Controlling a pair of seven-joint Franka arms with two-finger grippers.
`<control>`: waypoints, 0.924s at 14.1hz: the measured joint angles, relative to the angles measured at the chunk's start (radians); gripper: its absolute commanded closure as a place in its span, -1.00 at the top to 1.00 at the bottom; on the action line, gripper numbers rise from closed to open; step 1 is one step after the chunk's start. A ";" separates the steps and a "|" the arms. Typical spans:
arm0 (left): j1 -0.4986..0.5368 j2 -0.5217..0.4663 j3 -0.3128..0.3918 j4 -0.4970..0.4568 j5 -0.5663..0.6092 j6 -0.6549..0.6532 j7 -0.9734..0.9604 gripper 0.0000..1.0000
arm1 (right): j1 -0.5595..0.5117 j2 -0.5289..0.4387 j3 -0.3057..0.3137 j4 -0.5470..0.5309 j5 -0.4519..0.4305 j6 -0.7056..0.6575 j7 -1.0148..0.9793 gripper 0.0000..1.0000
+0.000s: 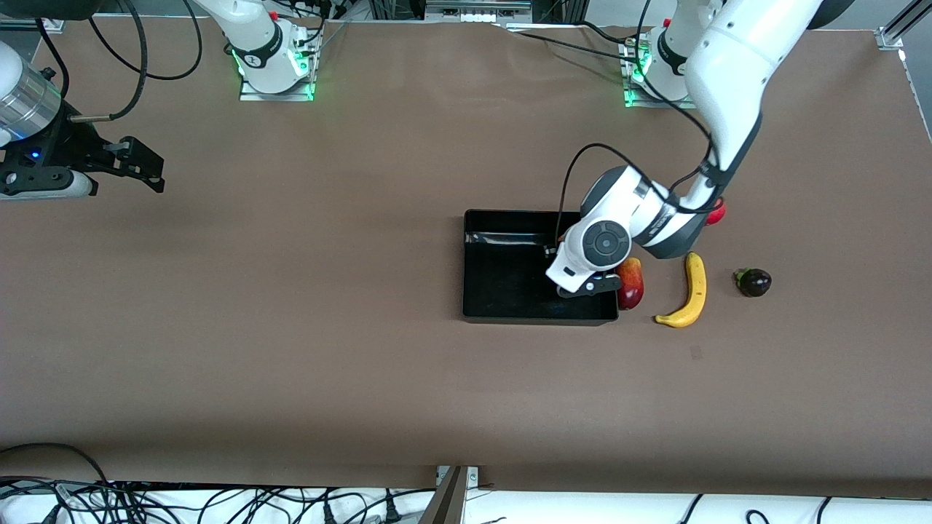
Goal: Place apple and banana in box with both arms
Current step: 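Grasp the apple with the left gripper and drop it into the box, then grasp the yellow banana with the left gripper and lift it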
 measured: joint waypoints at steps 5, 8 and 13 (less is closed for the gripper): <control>0.112 -0.114 0.013 0.130 0.028 -0.210 0.278 1.00 | 0.000 0.000 0.002 0.001 0.000 0.002 0.000 1.00; 0.220 -0.101 0.020 0.139 0.128 -0.198 0.535 1.00 | 0.000 -0.001 0.005 0.001 0.000 0.001 0.000 1.00; 0.369 0.031 0.025 0.100 0.208 0.067 0.894 1.00 | 0.000 -0.002 0.006 0.002 0.000 0.002 0.000 1.00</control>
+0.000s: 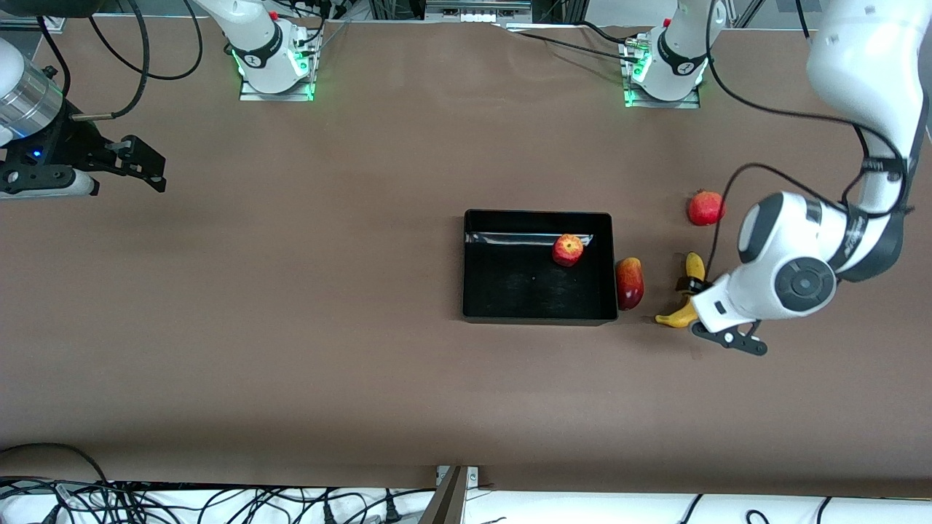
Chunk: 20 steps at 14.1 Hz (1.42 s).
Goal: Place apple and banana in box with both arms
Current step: 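Grasp the yellow banana with the left gripper and lift it, then lower the banana into the black box and open the left gripper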
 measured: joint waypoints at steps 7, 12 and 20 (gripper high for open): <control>0.064 0.062 -0.003 -0.163 0.005 0.234 0.064 -1.00 | 0.000 0.000 -0.001 0.000 0.000 -0.003 0.001 1.00; 0.065 0.046 -0.004 -0.162 0.015 0.229 0.078 -1.00 | -0.001 0.000 -0.002 0.000 0.000 -0.003 0.001 1.00; -0.060 -0.118 -0.135 0.075 0.010 -0.210 -0.224 -1.00 | -0.001 0.000 -0.001 0.000 0.000 -0.003 0.001 1.00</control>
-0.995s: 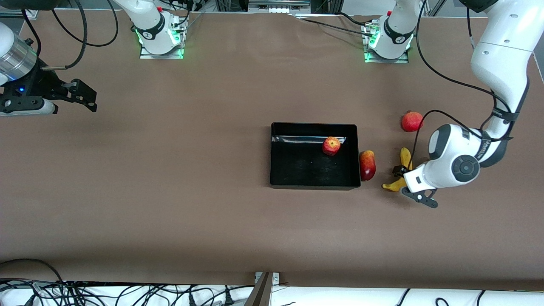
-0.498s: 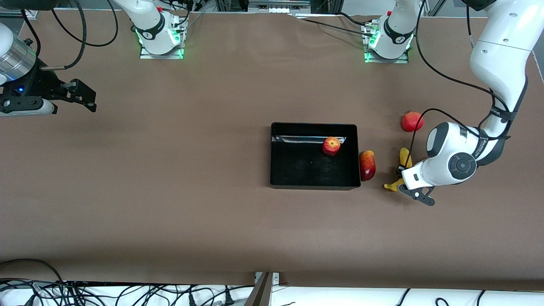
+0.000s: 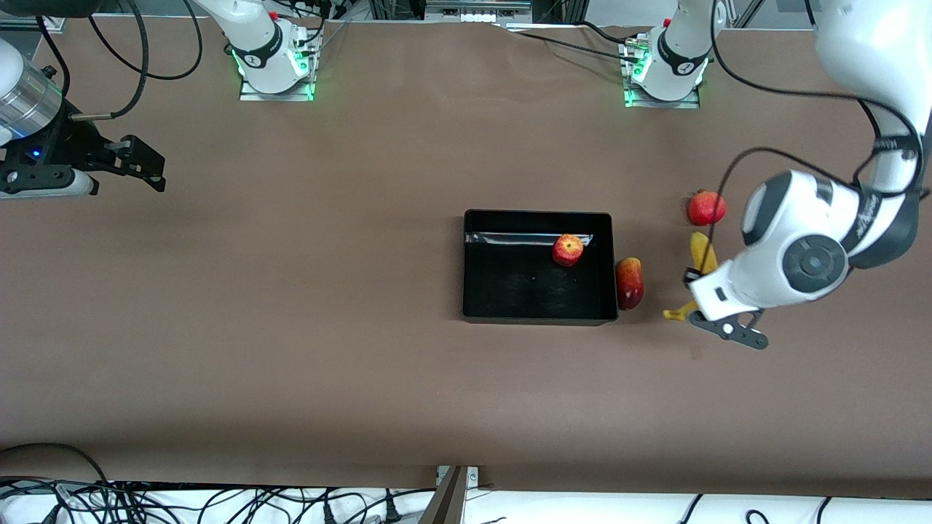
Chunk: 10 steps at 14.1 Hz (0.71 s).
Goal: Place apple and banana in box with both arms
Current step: 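Lower the banana into the black box and open the left gripper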
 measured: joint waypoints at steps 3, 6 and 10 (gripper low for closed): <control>-0.180 0.033 -0.001 0.010 -0.047 0.000 -0.375 -1.00 | 0.000 0.000 0.000 0.000 0.000 0.000 0.000 1.00; -0.293 0.122 0.002 0.011 -0.053 0.147 -0.660 -1.00 | 0.000 0.000 0.000 0.000 0.000 -0.001 0.000 1.00; -0.347 0.221 0.007 0.011 -0.053 0.287 -0.836 -1.00 | 0.000 0.000 0.000 0.000 0.000 -0.001 0.000 1.00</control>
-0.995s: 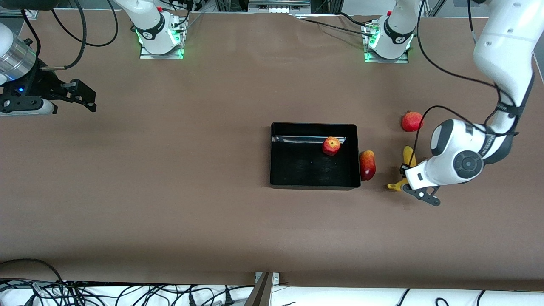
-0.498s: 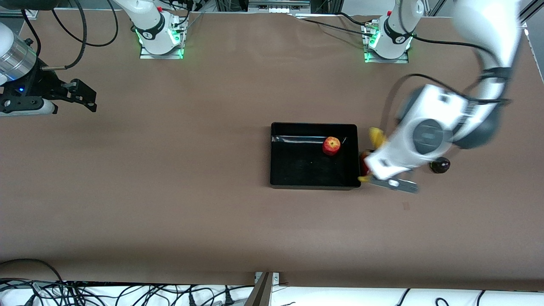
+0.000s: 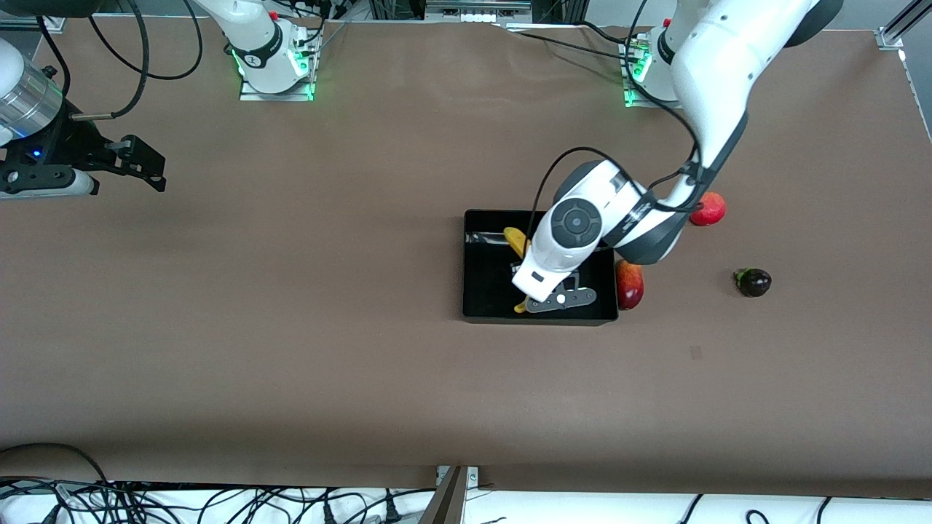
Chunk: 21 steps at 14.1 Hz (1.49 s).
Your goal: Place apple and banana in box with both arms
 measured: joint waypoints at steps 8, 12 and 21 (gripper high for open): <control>-0.025 0.093 0.006 0.007 0.000 0.048 -0.018 1.00 | 0.000 0.000 0.000 0.000 0.000 0.000 0.000 1.00; 0.020 0.019 0.007 0.065 0.002 -0.070 -0.001 1.00 | 0.000 0.000 0.000 0.000 0.000 0.000 0.000 1.00; 0.342 -0.319 0.011 0.086 0.000 -0.442 0.601 1.00 | 0.000 0.000 0.004 0.001 0.003 0.001 0.000 1.00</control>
